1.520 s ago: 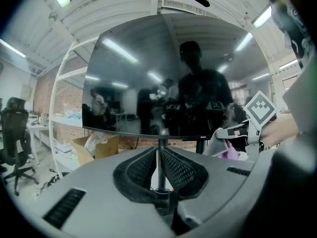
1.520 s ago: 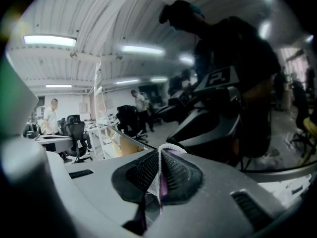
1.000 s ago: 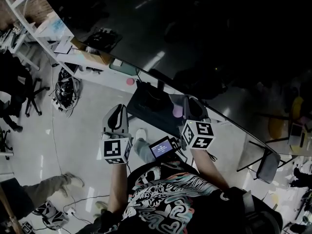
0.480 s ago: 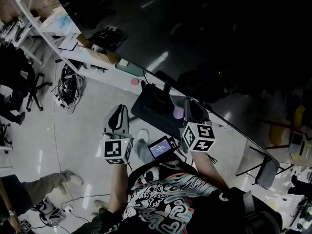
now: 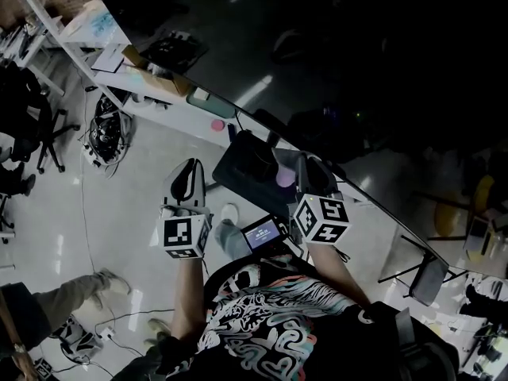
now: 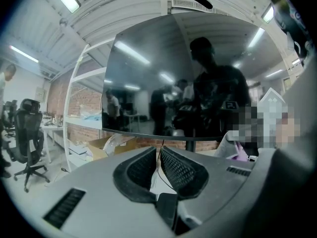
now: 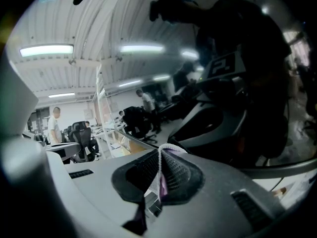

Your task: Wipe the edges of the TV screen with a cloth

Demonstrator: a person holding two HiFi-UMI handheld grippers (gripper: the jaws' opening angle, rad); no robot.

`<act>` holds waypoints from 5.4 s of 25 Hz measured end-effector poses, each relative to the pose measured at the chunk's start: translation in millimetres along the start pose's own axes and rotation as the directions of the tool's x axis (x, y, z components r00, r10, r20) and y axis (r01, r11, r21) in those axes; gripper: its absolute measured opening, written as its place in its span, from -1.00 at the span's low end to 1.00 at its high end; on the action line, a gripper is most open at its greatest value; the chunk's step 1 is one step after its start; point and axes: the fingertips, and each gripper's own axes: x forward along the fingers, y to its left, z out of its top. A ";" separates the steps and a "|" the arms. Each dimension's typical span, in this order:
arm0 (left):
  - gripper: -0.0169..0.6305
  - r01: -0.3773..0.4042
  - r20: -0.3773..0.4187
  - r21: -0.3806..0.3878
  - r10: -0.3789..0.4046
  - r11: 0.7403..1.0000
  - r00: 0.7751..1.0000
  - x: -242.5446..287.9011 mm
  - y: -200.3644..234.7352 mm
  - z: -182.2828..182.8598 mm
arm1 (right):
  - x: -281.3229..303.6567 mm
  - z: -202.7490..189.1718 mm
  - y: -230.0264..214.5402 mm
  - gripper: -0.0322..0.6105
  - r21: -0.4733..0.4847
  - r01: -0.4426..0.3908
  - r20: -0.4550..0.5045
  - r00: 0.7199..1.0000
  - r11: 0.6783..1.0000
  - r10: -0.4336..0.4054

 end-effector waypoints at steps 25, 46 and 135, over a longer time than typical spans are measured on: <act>-0.82 -0.009 -0.037 -0.029 0.008 1.000 0.999 26.6 62.4 -15.7 | 55.5 3.6 48.9 -0.79 0.010 -0.021 -0.011 1.000 1.000 0.021; -0.82 -0.043 -0.052 -0.046 0.041 0.998 0.998 56.1 137.5 -12.9 | 119.5 8.3 101.2 -0.79 0.029 -0.034 -0.040 0.999 0.999 0.035; -0.82 0.318 -0.036 0.003 -0.318 0.948 0.947 249.0 335.6 44.3 | 327.8 41.2 265.8 -0.79 0.184 0.054 -0.096 0.995 0.981 -0.037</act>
